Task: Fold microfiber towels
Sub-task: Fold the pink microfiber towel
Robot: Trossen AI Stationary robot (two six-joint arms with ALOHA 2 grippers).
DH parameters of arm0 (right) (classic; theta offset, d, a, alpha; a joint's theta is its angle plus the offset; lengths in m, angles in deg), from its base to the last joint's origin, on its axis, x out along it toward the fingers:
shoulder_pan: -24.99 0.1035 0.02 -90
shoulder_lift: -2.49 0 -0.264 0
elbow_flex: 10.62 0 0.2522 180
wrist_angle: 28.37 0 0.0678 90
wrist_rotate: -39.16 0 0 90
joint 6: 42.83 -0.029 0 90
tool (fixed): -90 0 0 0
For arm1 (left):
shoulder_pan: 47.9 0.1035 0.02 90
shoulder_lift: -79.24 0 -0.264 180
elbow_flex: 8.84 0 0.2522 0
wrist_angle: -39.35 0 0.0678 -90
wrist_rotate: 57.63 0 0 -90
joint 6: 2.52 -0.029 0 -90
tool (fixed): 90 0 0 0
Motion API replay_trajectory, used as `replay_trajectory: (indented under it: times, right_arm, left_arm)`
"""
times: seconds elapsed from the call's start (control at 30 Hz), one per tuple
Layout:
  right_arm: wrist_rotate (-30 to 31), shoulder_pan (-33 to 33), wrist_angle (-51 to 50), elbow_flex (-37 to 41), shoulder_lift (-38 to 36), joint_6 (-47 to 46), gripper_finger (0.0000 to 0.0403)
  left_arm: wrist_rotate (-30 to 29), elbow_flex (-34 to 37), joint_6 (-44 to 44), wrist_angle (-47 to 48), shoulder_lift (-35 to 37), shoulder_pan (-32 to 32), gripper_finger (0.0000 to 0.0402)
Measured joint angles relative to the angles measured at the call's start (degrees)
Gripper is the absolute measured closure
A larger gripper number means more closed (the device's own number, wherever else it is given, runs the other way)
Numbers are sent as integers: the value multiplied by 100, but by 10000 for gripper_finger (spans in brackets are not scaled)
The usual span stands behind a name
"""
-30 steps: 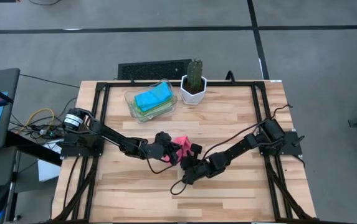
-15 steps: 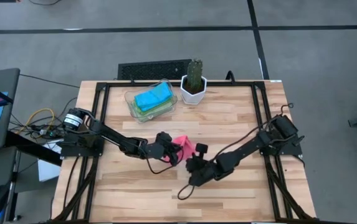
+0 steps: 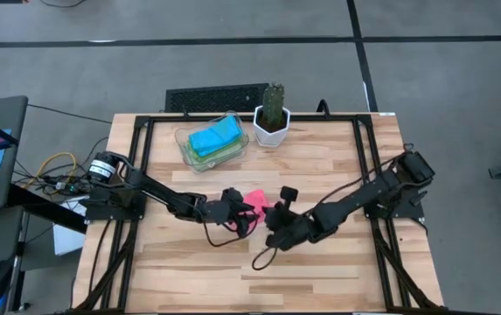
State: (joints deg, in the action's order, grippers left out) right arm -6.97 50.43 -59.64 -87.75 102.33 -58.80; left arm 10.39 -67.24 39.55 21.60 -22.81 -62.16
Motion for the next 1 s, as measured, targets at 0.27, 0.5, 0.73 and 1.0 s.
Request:
replay_trajectory:
  times: [0.27, 0.5, 0.73, 1.0]
  right_arm:
    - [-1074, -950, 2446, 964, -28, 949, 377]
    - [-1778, -1447, 4894, 2649, -9, 254, 387]
    - [-1827, -1210, 5610, 3258, 397, -551, 385]
    - [-1379, -701, 5588, 3267, 485, -805, 385]
  left_arm:
    - [-107, 4, -702, 939, 794, -64, 221]
    - [-893, 81, -1003, 1022, 762, -263, 248]
    - [-919, 248, -812, 553, -150, -258, 263]
    - [-520, 213, -512, 366, -679, -265, 271]
